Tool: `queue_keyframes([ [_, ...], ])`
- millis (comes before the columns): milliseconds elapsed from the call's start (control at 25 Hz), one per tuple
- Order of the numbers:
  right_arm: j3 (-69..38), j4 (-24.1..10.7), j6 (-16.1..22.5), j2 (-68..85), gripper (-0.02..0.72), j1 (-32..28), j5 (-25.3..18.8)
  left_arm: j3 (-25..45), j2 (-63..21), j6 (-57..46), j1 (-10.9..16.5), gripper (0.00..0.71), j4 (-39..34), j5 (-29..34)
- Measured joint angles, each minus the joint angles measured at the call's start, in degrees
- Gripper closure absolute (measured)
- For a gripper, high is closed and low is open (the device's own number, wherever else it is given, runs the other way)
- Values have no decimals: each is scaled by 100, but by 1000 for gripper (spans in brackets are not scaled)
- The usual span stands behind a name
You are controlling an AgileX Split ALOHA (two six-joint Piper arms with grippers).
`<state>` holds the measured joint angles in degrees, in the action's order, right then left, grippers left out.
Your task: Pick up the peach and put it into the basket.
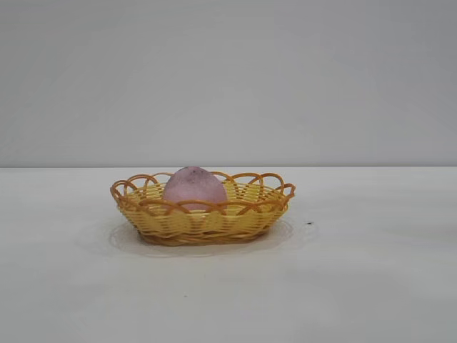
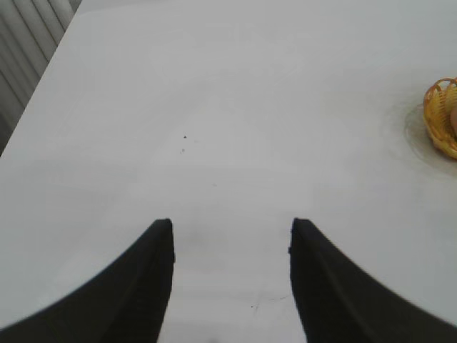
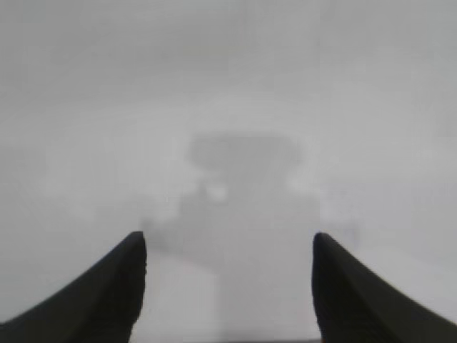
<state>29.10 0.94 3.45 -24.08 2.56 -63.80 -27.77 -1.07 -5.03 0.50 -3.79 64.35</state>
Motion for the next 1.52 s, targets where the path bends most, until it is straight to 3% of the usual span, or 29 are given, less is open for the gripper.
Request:
queue_keyframes([
  [240, -64, -8, -82, 1565, 276, 0, -154, 0, 0, 0, 0, 330, 0, -9],
  [640, -112, 81, -267, 2424, 276, 0, -144, 0, 0, 0, 0, 330, 0, -9],
  [1040, -112, 248, -543, 2506, 276, 0, -144, 0, 0, 10, 0, 330, 0, -9],
  [1520, -112, 202, -375, 2506, 276, 0, -144, 0, 0, 10, 0, 330, 0, -9],
])
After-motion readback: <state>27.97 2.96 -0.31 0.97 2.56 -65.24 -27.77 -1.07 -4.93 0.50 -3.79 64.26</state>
